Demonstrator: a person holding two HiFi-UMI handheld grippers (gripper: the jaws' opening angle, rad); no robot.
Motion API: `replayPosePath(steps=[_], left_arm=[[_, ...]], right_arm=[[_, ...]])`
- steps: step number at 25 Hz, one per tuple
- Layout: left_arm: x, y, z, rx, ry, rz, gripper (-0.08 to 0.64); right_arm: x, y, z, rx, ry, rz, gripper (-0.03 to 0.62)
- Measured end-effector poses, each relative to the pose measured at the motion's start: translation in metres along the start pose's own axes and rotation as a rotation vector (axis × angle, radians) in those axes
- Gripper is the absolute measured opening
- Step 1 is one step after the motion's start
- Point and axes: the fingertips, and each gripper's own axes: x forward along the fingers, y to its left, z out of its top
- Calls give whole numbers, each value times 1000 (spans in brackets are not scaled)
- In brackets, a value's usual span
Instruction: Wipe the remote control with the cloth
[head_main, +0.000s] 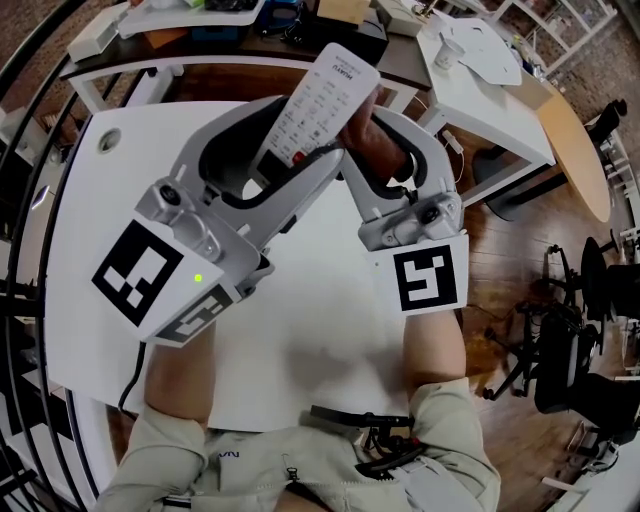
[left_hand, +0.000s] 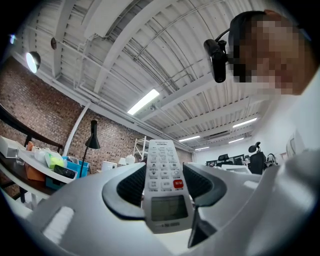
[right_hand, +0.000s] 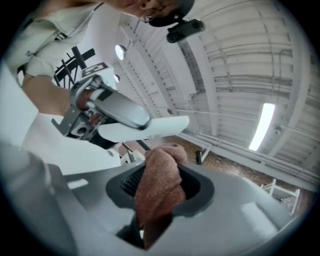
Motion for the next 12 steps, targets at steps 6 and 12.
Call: replayPosePath(steps=[6, 12], left_arm=[[11, -23, -11, 15, 40, -78, 244], [17, -31, -17, 18, 55, -107, 244]], right_arm=[[-11, -43, 5, 104, -61, -165, 127], [-4, -34, 7, 104, -80, -132, 127]])
